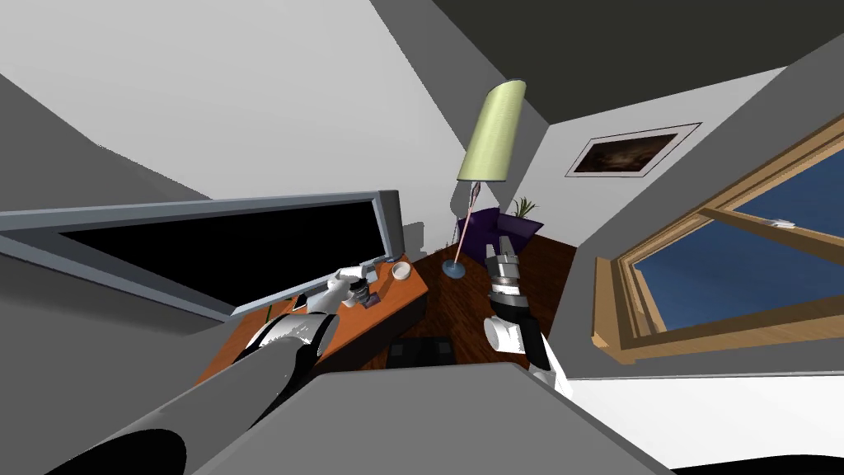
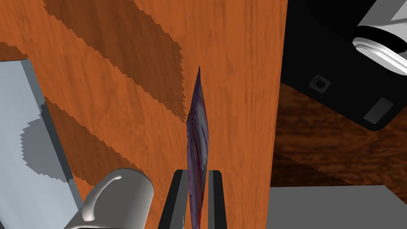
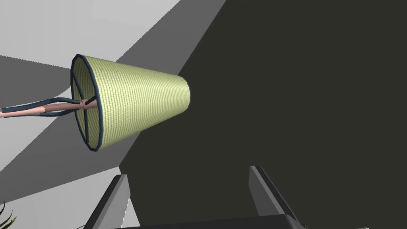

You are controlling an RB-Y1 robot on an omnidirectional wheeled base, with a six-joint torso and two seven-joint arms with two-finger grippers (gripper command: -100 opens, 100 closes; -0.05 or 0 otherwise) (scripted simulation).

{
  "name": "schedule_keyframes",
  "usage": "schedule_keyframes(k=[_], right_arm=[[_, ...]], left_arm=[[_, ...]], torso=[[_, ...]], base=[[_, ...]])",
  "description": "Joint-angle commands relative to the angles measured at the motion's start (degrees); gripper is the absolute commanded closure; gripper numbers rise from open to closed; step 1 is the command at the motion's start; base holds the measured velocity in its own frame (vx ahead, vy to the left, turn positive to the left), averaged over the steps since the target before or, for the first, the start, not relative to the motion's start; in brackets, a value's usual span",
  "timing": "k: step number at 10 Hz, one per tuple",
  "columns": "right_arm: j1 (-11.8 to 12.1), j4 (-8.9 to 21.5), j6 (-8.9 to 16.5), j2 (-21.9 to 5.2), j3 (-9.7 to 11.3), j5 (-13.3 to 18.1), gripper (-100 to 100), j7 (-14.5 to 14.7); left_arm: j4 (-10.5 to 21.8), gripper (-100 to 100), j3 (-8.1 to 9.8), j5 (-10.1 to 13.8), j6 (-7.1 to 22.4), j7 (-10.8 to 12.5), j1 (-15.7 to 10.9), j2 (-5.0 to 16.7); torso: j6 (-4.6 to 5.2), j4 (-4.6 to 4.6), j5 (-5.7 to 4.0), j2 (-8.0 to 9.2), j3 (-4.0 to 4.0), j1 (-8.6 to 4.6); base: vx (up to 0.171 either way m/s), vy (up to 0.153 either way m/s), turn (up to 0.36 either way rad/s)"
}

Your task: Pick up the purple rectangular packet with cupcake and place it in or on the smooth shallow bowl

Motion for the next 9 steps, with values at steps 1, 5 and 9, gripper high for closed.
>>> schedule_keyframes(k=[1,5,9], right_arm=[[0.00,0.00,0.00,0.00,0.00,0.00,0,0.00],[0.01,0.00,0.00,0.00,-0.01,0.00,0,0.00],[0.01,0.00,0.00,-0.01,-0.01,0.00,0,0.00]], left_arm=[[1.94,100,0.27,0.03,0.17,0.38,-0.73,0.50],[3.91,100,2.21,0.52,4.79,2.07,-0.86,5.36],[5.02,100,3.44,0.91,7.62,2.88,-1.18,8.57]], torso=[[0.00,0.00,0.00,0.00,0.00,0.00],[-0.06,-0.01,-0.04,0.00,-0.01,0.00],[-0.12,-0.01,0.00,0.03,0.00,0.30]], base=[[0.030,-0.126,-0.094],[0.026,-0.133,-0.211],[0.034,-0.074,-0.146]])
